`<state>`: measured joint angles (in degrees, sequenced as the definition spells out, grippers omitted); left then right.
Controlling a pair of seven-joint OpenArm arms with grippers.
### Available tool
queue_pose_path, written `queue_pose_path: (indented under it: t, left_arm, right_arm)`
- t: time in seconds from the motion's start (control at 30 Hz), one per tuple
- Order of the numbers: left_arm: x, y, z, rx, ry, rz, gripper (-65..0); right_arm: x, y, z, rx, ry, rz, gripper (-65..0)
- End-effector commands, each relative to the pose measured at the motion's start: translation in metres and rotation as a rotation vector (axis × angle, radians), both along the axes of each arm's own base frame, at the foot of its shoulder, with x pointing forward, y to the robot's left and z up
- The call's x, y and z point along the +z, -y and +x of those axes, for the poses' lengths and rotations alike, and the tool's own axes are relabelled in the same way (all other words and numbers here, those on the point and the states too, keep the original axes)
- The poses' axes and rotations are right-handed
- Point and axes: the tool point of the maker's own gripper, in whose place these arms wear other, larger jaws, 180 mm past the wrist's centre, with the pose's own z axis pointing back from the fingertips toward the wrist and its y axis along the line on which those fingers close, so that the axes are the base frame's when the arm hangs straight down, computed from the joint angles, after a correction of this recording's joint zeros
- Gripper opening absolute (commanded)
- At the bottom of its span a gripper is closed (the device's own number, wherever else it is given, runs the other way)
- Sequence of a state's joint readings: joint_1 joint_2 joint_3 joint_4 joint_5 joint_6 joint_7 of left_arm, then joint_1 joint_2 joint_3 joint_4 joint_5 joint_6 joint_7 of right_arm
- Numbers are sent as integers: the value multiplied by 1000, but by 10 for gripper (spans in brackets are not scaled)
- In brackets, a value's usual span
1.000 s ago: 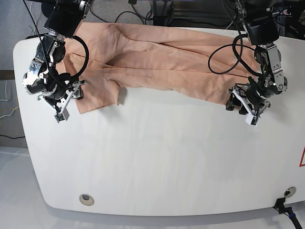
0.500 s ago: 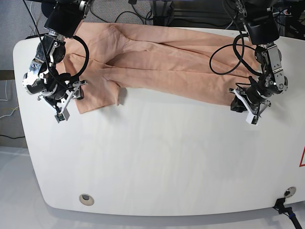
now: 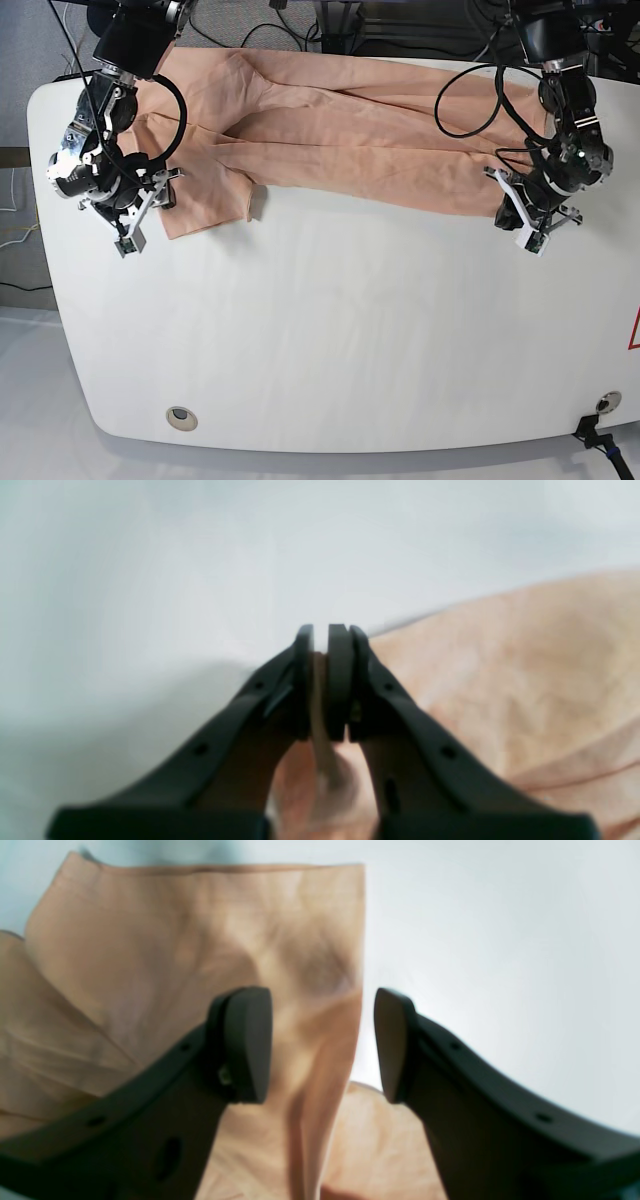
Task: Fold the T-shirt properly
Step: 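Grasp the sleeve end near the right gripper and lift it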
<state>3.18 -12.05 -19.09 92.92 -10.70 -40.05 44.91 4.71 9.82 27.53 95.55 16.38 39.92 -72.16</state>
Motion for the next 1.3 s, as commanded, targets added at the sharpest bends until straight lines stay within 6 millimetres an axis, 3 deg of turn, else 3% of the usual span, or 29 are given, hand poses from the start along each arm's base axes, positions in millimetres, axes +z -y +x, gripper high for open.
queue_pose_path:
  t: [0.0,0.1,0.2,0.47,0.73,0.93,1.13,1.23,1.27]
  left_arm:
    - [35,0,7,-22,88,50,-650]
    - [50,-2,-7,-27,121,94,-650]
    - [45,-2,-25,-31,95,109,-650]
    - [29,-38,-62,52,14,148,-650]
    - [15,-42,-72,62,-34,146,-650]
    - [10,-27,-71,21,-45,132,-650]
    - [-15,-21,-80,3,-120,103,-645]
    - [-17,-22,-84,5,-129,104,-422]
    - [-17,-22,-84,5,-129,105,-388]
  right_arm:
    - [13,4,10,0,51,-9,-332]
    - [13,3,10,1,51,-7,-333]
    - [11,-3,10,1,50,8,-333]
    - [11,-4,10,2,51,11,-333]
    - [10,-9,11,2,52,23,-331]
    - [9,-25,23,-1,107,92,-329]
    - [-8,-33,43,-25,105,185,-246]
    - [-11,-36,47,-28,100,209,-245]
    - [-12,-37,48,-28,96,214,-245]
